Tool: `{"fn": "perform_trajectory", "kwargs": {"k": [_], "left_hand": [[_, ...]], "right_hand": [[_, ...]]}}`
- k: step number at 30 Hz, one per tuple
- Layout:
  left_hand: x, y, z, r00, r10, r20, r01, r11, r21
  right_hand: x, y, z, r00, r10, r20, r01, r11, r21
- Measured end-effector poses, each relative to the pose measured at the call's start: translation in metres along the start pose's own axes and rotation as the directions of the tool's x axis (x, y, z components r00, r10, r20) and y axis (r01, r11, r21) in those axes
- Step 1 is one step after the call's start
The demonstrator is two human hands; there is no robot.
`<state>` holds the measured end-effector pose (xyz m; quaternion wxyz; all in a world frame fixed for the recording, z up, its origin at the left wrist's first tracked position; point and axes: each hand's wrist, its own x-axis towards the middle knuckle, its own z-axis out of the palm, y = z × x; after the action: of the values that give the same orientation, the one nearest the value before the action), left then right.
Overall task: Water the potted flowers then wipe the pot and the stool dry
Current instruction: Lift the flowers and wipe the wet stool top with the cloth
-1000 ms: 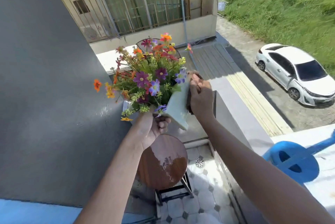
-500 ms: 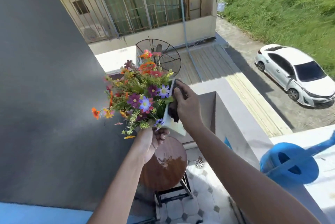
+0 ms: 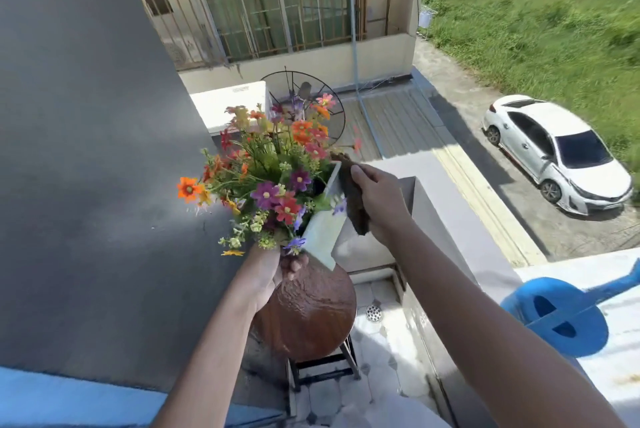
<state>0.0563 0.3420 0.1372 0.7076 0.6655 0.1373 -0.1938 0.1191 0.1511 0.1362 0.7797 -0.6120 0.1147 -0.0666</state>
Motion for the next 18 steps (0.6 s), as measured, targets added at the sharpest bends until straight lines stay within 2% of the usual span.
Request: {"fn": "perform_trajectory", "kwargs": {"k": [4,8,10,13,16,18], "left_hand": [[-0.003,0.003,-0.015,0.999,0.005,0.042,-0.001,0.997,-0.083],[0.007,0.006,-0.031,0.999,0.037,0.017,-0.036,0.997,-0.065],[0.013,0.004,-0.035,0.999,0.034,0.000,-0.034,0.997,-0.065],[0.024,-0.006,-0.038,0.999,0.025,-0.029,-0.027,0.997,-0.067],[0.035,-0.018,-0.040,1.000,-0.001,-0.011,0.000,0.993,-0.118],[0.041,-0.024,-0.042,0.999,-0.047,-0.001,0.046,0.982,-0.181]], "right_hand": [[0.013,0.009,0.007,0.999,0.014,0.036,-0.013,0.999,-0.040],[0.012,0.052,0.012,0.992,0.122,-0.011,-0.122,0.972,-0.202],[0.006,0.069,0.021,0.990,0.131,-0.045,-0.136,0.978,-0.160],[-0.006,0.071,0.045,0.998,0.010,-0.058,-0.018,0.991,-0.136],[-0.020,0.071,0.059,0.994,-0.103,0.043,0.109,0.979,-0.172],[-0.029,0.082,0.057,0.986,-0.157,0.054,0.166,0.954,-0.248]]}}
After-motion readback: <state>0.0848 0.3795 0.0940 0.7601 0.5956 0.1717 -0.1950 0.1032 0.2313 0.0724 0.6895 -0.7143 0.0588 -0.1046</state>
